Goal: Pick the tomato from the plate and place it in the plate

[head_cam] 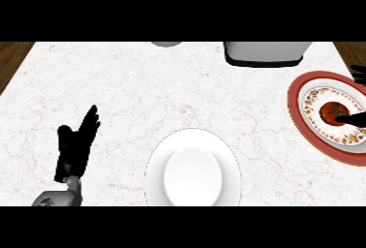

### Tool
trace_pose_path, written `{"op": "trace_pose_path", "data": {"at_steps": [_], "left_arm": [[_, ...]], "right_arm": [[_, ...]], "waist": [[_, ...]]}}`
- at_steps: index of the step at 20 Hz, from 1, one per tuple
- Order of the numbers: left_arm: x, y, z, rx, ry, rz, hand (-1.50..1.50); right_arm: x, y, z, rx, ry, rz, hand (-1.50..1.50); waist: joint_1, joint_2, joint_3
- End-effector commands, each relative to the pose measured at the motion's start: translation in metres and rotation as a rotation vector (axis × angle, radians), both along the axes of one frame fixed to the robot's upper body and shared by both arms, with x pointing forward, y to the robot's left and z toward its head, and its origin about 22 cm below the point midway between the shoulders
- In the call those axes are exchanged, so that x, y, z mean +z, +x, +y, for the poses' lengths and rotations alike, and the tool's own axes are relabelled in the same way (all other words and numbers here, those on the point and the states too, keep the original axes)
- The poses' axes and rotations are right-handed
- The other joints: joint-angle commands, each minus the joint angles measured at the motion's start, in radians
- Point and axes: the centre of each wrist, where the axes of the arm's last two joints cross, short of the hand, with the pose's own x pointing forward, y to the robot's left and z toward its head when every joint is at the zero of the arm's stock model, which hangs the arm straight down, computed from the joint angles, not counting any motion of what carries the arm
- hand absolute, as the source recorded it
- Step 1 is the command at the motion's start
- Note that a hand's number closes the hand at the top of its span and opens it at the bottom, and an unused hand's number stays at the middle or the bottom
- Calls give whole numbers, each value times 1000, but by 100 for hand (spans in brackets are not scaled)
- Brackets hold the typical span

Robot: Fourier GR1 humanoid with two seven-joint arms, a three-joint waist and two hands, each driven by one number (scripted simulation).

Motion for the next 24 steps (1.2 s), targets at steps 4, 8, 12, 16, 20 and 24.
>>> {"op": "trace_pose_path", "data": {"at_steps": [4, 8, 12, 16, 20, 24], "left_arm": [[2, -11, -2, 1, 4, -5, 0], [9, -6, -13, -21, -15, -9, 0], [-13, -26, 3, -11, 3, 1, 0], [17, -8, 8, -23, -2, -15, 0], [-10, -16, -35, -11, 1, -16, 0], [6, 0, -3, -22, -7, -13, 0]], "right_arm": [[25, -22, -47, -45, 379, -158, -150], [12, -43, -62, -35, 449, -176, -150], [-27, -65, -59, 9, 455, -155, -150], [-23, -59, -56, 30, 456, -189, -150], [-28, -57, -51, 66, 422, -168, -150], [-36, -49, -40, 5, 377, -167, -150]], "waist": [[8, 1, 0], [13, 4, 0], [12, 4, 0], [15, 4, 0], [10, 3, -1], [21, 8, 1]]}}
